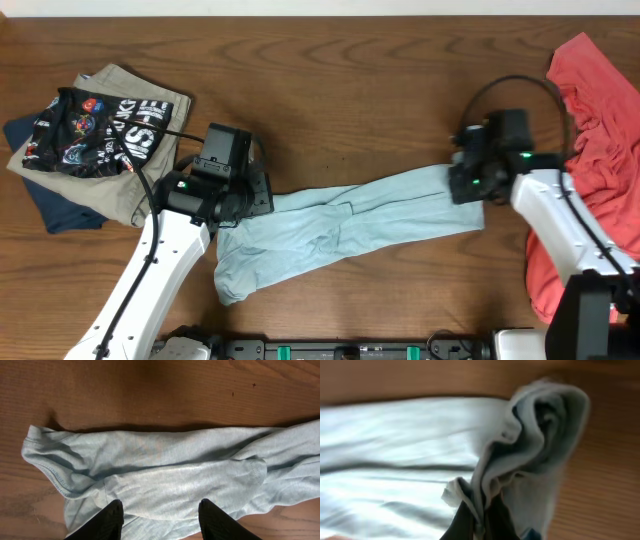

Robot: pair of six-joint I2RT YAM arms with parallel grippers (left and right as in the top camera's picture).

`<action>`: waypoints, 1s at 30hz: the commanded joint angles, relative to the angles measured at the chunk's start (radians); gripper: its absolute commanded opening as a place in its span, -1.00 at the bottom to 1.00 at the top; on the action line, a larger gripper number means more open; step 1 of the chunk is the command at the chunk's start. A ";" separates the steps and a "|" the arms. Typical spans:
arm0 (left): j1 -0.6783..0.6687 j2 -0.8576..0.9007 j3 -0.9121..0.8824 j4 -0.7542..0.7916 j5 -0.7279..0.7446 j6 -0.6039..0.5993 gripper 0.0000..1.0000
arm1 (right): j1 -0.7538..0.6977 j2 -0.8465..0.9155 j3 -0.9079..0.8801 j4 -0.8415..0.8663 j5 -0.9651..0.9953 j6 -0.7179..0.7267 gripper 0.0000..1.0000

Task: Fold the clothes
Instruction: 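Carry the right end leftward with the right gripper toward the middle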

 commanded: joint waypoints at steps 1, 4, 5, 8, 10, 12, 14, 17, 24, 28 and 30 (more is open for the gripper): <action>0.005 -0.001 -0.002 -0.003 -0.012 0.002 0.01 | 0.091 -0.014 0.008 -0.011 -0.008 -0.006 -0.97; 0.005 -0.001 -0.002 -0.003 -0.012 0.002 0.01 | 0.161 -0.014 0.008 -0.009 -0.009 0.033 -0.98; 0.005 -0.001 -0.002 -0.003 -0.012 0.003 0.01 | 0.182 -0.014 0.008 -0.005 -0.009 0.044 -0.97; 0.005 -0.001 -0.002 -0.003 -0.012 0.003 0.01 | 0.230 -0.012 0.008 0.007 -0.009 0.055 -0.97; 0.005 -0.001 -0.002 -0.003 -0.012 0.003 0.02 | 0.255 -0.012 0.008 0.008 -0.009 0.064 -0.97; 0.005 -0.001 -0.002 -0.003 -0.012 0.003 0.01 | 0.271 -0.012 0.008 0.007 -0.009 0.082 -0.97; 0.005 -0.001 -0.002 -0.003 -0.012 0.003 0.01 | 0.289 -0.012 0.008 0.007 -0.014 0.090 -0.97; 0.005 -0.001 -0.002 -0.003 -0.012 0.003 0.02 | 0.311 -0.012 0.008 0.011 -0.021 0.106 -0.95; 0.005 -0.001 -0.002 -0.003 -0.013 0.003 0.01 | 0.340 -0.012 0.008 0.024 -0.136 0.107 -0.02; 0.005 -0.001 -0.002 -0.005 -0.012 0.003 0.02 | 0.338 -0.012 0.008 0.050 -0.117 0.108 -0.03; 0.005 -0.001 -0.002 -0.011 -0.012 0.003 0.01 | 0.337 -0.012 0.008 0.048 -0.031 0.127 -0.02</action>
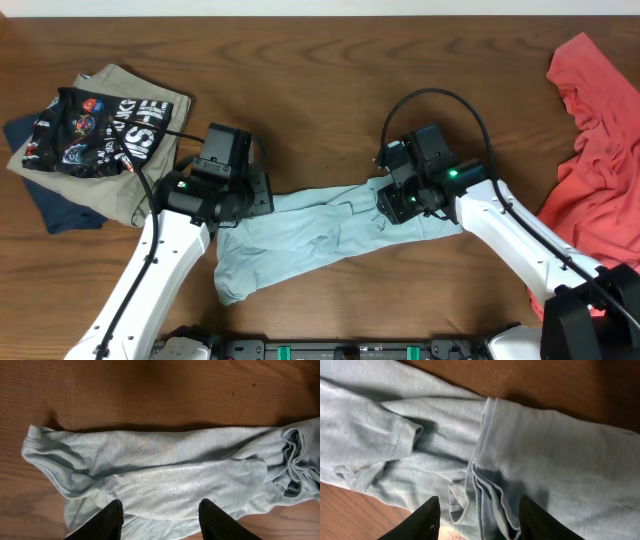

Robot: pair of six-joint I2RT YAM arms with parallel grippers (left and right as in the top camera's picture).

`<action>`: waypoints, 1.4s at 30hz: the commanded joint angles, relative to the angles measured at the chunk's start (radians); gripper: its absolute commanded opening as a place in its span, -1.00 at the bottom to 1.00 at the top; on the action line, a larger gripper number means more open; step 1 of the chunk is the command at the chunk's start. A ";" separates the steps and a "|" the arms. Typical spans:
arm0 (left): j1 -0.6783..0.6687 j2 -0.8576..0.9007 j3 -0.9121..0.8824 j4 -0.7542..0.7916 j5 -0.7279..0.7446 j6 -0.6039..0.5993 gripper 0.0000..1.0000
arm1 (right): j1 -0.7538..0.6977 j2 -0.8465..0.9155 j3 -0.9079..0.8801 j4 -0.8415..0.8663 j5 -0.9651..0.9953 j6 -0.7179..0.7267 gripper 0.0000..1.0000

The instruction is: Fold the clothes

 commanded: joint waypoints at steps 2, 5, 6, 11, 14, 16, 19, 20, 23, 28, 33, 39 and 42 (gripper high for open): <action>0.005 -0.001 -0.002 -0.021 -0.012 0.003 0.02 | 0.009 -0.012 0.008 -0.008 0.180 0.088 0.01; 0.005 -0.001 -0.003 -0.031 -0.012 0.003 0.02 | -0.003 -0.012 0.008 -0.037 0.369 0.217 0.01; 0.005 -0.001 -0.004 -0.031 -0.012 0.003 0.02 | -0.006 -0.012 0.008 -0.043 0.393 0.244 0.00; 0.005 0.000 -0.010 -0.031 -0.012 0.002 0.02 | -0.012 -0.006 0.006 -0.054 0.331 0.282 -0.17; 0.005 0.000 -0.011 -0.031 -0.012 0.003 0.02 | 0.000 0.009 -0.008 -0.056 0.246 0.282 -0.21; 0.005 0.000 -0.011 -0.031 -0.012 0.003 0.02 | 0.014 0.023 -0.021 -0.054 0.165 0.281 -0.21; 0.005 0.000 -0.014 -0.031 -0.012 0.003 0.02 | 0.040 0.049 -0.033 -0.048 0.014 0.246 -0.21; 0.005 0.000 -0.015 -0.031 -0.012 0.002 0.03 | 0.051 0.061 -0.034 -0.048 -0.044 0.225 -0.21; 0.005 0.000 -0.018 -0.034 -0.012 0.002 0.02 | 0.087 0.093 -0.034 -0.052 -0.214 0.167 -0.17; 0.005 0.000 -0.019 -0.054 -0.012 0.003 0.03 | 0.131 0.121 -0.034 -0.082 -0.284 0.143 -0.10; 0.005 0.000 -0.019 -0.079 -0.012 0.003 0.04 | 0.132 0.112 -0.022 -0.129 -0.200 0.135 -0.21; 0.005 0.001 -0.021 -0.152 -0.012 -0.044 0.40 | 0.115 0.024 0.084 -0.237 -0.101 0.133 -0.11; 0.005 0.005 -0.034 -0.182 -0.012 -0.055 0.49 | 0.102 -0.034 0.137 -0.269 -0.045 0.134 -0.03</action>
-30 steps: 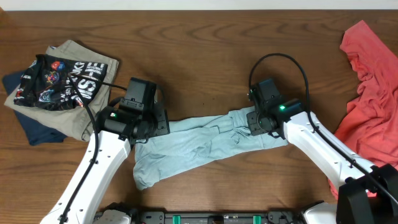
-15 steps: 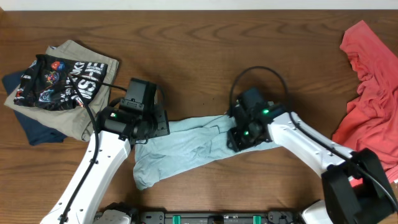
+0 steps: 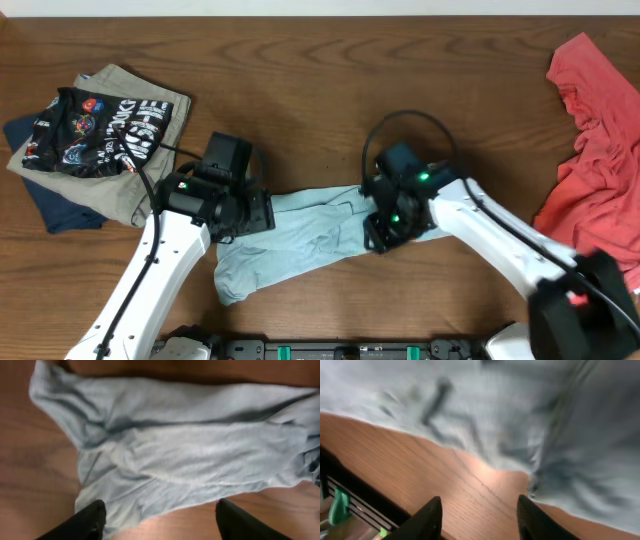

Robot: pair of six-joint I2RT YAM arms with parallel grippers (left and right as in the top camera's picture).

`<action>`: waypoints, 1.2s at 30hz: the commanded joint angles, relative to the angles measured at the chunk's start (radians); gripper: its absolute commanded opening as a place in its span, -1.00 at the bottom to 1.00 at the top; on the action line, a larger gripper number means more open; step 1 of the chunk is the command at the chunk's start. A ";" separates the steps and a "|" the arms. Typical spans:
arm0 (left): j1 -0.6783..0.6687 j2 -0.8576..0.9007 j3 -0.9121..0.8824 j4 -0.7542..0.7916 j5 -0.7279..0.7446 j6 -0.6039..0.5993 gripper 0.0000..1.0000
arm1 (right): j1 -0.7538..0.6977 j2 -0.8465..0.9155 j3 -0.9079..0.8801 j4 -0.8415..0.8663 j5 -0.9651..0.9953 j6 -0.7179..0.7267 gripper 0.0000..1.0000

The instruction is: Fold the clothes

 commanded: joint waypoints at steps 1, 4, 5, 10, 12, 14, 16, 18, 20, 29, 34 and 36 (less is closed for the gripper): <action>0.005 0.008 -0.026 -0.020 -0.012 -0.023 0.51 | -0.020 -0.092 0.074 -0.009 0.083 -0.008 -0.02; 0.005 0.031 -0.060 -0.028 -0.012 -0.023 0.58 | -0.039 -0.129 0.077 -0.006 0.128 0.017 0.06; 0.005 0.042 -0.072 -0.028 -0.012 -0.023 0.59 | -0.046 -0.135 0.077 -0.010 0.156 0.032 0.06; 0.032 0.128 -0.119 -0.027 -0.060 -0.023 0.61 | -0.074 -0.134 0.075 -0.049 0.216 0.063 0.07; 0.060 0.169 -0.120 -0.026 -0.097 -0.023 0.61 | -0.076 -0.133 0.075 -0.060 0.225 0.063 0.06; 0.091 0.204 -0.120 -0.014 -0.110 -0.023 0.61 | -0.076 -0.133 0.075 -0.062 0.232 0.063 0.06; 0.126 0.232 -0.120 0.006 -0.109 -0.023 0.62 | -0.076 -0.133 0.075 -0.062 0.232 0.063 0.07; 0.150 0.250 -0.120 0.026 -0.101 -0.023 0.62 | -0.076 -0.133 0.075 -0.065 0.232 0.063 0.07; 0.165 0.264 -0.121 0.047 -0.071 -0.022 0.64 | -0.076 -0.133 0.075 -0.066 0.232 0.063 0.07; 0.169 0.295 -0.199 0.160 -0.003 -0.031 0.66 | -0.076 -0.133 0.074 -0.068 0.234 0.063 0.07; 0.169 0.295 -0.275 0.249 0.069 -0.037 0.58 | -0.076 -0.133 0.074 -0.068 0.235 0.063 0.07; 0.169 0.295 -0.279 0.271 0.087 -0.037 0.54 | -0.076 -0.133 0.074 -0.068 0.234 0.063 0.07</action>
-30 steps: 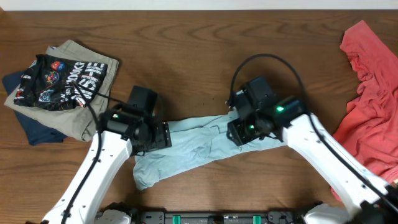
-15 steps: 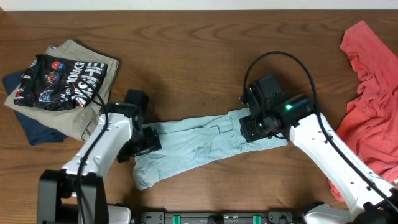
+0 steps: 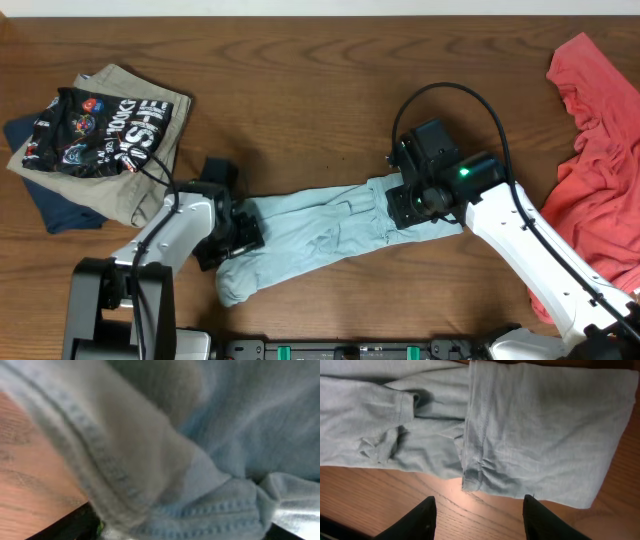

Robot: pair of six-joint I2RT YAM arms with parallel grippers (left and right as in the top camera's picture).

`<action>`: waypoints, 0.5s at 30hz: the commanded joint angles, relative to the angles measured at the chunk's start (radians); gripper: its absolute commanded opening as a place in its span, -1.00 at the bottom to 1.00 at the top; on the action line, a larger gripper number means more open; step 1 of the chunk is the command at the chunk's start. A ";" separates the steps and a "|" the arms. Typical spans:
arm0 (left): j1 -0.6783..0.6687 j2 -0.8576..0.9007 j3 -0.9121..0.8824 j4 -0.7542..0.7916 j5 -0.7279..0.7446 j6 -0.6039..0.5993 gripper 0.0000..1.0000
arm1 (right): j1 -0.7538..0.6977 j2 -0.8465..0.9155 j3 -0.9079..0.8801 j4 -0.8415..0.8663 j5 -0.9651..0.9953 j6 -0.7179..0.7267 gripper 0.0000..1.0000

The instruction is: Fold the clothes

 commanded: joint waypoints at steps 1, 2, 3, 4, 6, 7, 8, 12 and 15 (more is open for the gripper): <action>0.004 0.014 -0.021 0.035 0.053 -0.006 0.50 | -0.006 0.001 0.003 -0.003 0.008 0.011 0.07; 0.004 0.014 -0.021 0.048 0.054 -0.006 0.48 | -0.006 0.001 0.003 -0.003 0.008 0.011 0.07; 0.004 0.014 -0.021 0.061 0.054 -0.006 0.44 | -0.006 0.001 0.003 -0.003 0.008 0.011 0.07; 0.004 0.014 -0.021 0.075 0.055 -0.006 0.35 | -0.006 0.001 0.003 -0.004 0.008 0.011 0.06; 0.004 0.014 -0.021 0.097 0.055 -0.006 0.10 | -0.006 0.001 0.003 -0.005 0.009 0.010 0.07; 0.004 0.014 -0.021 0.104 0.055 -0.006 -0.06 | -0.006 0.001 0.003 -0.008 0.017 0.010 0.05; 0.004 0.014 -0.021 0.106 0.055 -0.006 -0.21 | -0.006 0.001 0.003 -0.011 0.029 0.011 0.05; 0.005 0.011 -0.019 0.114 0.044 0.006 -0.87 | -0.017 0.001 0.003 -0.015 0.082 0.011 0.03; 0.023 -0.005 0.002 0.091 -0.010 0.023 -0.88 | -0.047 0.001 0.003 -0.019 0.135 0.011 0.04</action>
